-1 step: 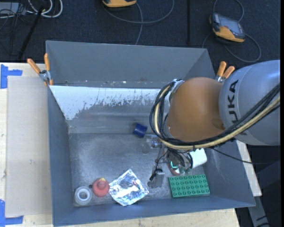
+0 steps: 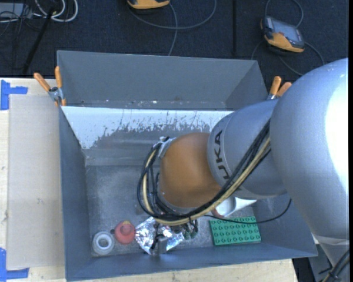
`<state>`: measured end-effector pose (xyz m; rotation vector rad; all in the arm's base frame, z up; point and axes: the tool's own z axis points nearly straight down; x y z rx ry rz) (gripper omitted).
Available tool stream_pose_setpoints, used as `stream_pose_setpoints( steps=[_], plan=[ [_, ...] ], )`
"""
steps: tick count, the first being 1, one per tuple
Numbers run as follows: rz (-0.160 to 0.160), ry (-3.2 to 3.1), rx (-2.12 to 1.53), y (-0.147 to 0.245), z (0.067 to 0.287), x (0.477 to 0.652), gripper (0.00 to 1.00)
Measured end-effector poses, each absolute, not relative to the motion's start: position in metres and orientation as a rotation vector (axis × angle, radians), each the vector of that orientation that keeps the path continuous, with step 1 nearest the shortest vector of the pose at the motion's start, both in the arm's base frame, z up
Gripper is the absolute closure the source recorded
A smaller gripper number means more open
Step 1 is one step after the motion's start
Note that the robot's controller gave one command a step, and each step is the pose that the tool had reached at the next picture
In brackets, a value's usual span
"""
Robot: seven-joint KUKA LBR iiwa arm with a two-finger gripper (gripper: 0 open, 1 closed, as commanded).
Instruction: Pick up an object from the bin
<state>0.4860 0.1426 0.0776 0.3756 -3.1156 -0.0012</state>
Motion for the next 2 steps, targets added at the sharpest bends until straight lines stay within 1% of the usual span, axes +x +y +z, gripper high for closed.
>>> stream_pose_setpoints(
  steps=[1,2],
  plan=[
    [-0.001,-3.119,0.367,0.141,0.079,0.487,1.0],
    [-0.002,-3.122,0.424,0.128,0.285,0.474,1.0]
  ],
)
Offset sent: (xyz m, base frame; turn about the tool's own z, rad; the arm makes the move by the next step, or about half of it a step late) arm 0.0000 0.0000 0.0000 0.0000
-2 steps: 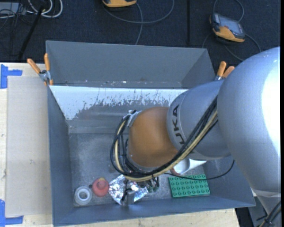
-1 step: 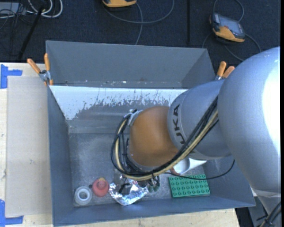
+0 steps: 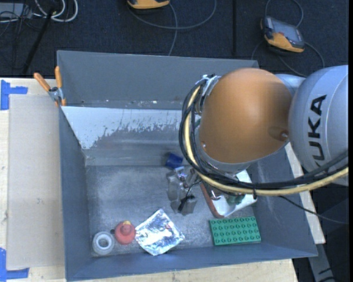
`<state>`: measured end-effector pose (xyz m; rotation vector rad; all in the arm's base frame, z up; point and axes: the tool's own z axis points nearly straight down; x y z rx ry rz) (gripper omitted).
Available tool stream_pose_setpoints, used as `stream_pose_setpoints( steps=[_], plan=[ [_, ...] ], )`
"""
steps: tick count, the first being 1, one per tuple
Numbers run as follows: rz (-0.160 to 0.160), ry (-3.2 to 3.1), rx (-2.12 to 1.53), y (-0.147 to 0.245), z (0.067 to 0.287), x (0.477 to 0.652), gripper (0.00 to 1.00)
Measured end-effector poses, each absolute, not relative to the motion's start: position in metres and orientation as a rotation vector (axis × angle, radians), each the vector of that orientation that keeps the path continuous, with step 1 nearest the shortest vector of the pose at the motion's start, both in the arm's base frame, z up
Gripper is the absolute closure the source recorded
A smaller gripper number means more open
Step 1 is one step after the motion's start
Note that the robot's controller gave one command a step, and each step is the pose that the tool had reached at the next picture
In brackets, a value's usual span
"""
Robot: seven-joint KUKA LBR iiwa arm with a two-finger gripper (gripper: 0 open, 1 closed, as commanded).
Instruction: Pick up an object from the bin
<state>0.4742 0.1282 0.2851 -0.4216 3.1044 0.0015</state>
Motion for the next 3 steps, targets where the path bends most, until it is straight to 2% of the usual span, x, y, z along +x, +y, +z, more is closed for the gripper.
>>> stream_pose_setpoints(
  steps=[1,2,3],
  plan=[
    [0.0,3.115,-0.462,0.144,0.16,0.523,1.0],
    [0.001,3.11,-0.457,0.143,0.164,0.524,0.0],
    [0.0,3.129,-0.346,0.17,0.066,0.554,0.0]
  ],
)
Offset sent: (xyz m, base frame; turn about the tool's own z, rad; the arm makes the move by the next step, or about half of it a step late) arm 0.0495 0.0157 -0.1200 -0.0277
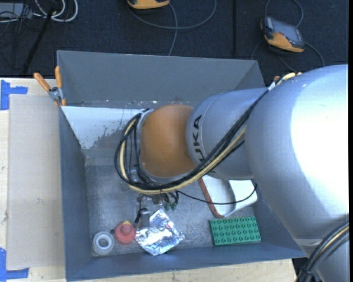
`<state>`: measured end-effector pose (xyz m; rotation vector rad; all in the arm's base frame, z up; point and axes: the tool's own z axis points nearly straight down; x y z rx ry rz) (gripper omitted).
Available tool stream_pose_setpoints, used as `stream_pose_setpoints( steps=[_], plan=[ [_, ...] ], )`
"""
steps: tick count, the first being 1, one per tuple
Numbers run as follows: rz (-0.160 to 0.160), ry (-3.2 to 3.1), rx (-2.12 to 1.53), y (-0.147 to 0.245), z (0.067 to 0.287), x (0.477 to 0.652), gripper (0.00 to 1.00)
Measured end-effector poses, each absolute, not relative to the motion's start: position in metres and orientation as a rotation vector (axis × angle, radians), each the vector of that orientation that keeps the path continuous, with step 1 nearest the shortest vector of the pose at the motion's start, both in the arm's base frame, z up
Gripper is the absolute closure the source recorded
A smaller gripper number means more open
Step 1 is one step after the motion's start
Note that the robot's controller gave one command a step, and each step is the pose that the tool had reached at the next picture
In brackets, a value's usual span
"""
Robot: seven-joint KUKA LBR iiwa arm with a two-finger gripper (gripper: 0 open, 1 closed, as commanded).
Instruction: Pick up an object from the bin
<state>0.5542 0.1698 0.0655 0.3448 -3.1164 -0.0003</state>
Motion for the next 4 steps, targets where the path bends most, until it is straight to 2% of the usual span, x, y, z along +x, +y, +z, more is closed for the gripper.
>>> stream_pose_setpoints(
  steps=[1,2,3,4],
  plan=[
    [-0.004,-3.025,0.834,0.227,0.069,0.512,0.0],
    [-0.002,-2.694,1.612,0.233,0.069,0.497,0.0],
    [0.001,-2.568,1.812,0.226,0.076,0.482,0.0],
    [-0.001,-2.569,1.806,0.225,0.076,0.482,1.0]
  ],
)
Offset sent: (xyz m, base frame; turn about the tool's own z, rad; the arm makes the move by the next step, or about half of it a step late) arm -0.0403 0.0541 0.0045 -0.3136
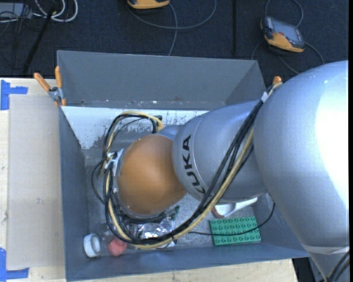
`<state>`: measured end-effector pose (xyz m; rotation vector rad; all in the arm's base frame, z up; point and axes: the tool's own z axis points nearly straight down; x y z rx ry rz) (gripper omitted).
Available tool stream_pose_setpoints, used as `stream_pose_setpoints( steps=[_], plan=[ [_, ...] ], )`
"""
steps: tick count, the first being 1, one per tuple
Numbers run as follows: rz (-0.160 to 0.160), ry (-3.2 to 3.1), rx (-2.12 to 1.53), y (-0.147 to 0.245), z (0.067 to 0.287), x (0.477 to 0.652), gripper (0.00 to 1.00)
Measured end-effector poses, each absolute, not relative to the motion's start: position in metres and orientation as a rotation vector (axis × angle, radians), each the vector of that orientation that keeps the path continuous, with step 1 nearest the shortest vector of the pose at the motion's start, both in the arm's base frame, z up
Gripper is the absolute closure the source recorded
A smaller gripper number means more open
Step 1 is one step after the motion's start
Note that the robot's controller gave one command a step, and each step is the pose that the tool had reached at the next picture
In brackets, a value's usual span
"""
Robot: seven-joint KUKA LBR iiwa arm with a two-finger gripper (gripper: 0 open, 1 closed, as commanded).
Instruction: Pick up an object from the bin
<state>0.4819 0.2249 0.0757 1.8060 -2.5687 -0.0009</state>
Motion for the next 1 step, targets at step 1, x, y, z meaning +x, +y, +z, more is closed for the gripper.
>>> stream_pose_setpoints(
  steps=[1],
  plan=[
    [-0.001,-2.893,1.23,0.2302,0.099,0.5014,1.0]
  ],
)
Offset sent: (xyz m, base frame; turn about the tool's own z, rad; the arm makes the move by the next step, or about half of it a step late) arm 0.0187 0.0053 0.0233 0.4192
